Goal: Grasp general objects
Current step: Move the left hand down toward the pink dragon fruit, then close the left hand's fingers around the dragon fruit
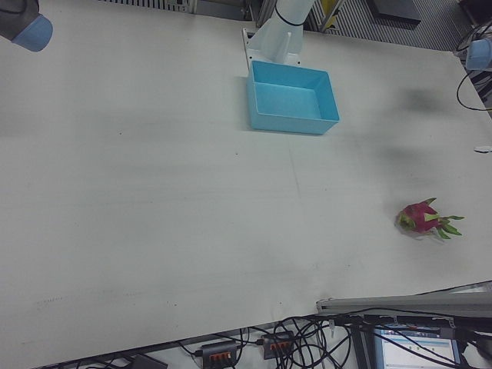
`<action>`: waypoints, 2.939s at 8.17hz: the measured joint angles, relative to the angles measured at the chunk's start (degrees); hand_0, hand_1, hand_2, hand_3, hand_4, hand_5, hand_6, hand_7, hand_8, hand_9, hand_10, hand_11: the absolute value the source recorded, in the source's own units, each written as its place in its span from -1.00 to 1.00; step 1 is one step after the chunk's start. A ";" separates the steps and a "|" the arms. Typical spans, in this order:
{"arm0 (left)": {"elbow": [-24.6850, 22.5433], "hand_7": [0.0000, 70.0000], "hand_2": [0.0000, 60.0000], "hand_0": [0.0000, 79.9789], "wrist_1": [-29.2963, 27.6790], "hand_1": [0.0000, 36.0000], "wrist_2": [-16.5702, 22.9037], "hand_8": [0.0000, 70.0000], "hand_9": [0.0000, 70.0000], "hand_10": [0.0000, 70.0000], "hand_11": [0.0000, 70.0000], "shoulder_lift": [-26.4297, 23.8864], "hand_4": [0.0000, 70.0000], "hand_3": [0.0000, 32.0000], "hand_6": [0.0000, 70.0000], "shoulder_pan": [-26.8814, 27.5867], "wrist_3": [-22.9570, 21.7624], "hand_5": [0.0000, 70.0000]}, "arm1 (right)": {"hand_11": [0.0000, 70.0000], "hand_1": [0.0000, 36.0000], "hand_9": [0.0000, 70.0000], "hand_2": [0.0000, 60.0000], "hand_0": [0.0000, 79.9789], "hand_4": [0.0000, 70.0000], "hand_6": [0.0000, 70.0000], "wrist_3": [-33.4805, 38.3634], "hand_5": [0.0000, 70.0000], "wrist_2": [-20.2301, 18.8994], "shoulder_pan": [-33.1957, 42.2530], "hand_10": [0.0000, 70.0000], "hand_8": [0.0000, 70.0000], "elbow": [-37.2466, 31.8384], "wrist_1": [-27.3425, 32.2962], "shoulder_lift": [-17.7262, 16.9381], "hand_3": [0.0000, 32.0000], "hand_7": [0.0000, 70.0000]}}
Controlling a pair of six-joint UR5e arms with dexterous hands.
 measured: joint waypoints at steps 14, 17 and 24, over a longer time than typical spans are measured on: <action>19.66 -0.87 -0.75 0.39 -4.85 0.31 -15.60 -1.00 -1.00 -1.00 -1.00 -4.39 -1.00 -0.94 -1.00 14.40 4.15 -0.71 | -1.00 -1.00 -1.00 -1.00 -1.00 -1.00 -1.00 0.00 -1.00 0.00 0.00 -1.00 -1.00 0.00 0.00 0.00 -1.00 -1.00; 24.54 -0.85 -0.74 0.41 -8.39 0.37 -15.56 -1.00 -1.00 -1.00 -1.00 -4.82 -1.00 -1.00 -1.00 14.42 4.30 -0.60 | -1.00 -1.00 -1.00 -1.00 -1.00 -1.00 -1.00 0.00 -1.00 0.00 0.00 -1.00 -1.00 0.00 0.00 0.00 -1.00 -1.00; 29.43 -0.84 -0.66 0.43 -11.76 0.40 -15.56 -1.00 -1.00 -1.00 -1.00 -4.95 -1.00 -1.00 -1.00 16.18 4.21 -0.52 | -1.00 -1.00 -1.00 -1.00 -1.00 -1.00 -1.00 0.00 -1.00 0.00 0.00 -1.00 -1.00 0.04 0.00 -0.01 -1.00 -1.00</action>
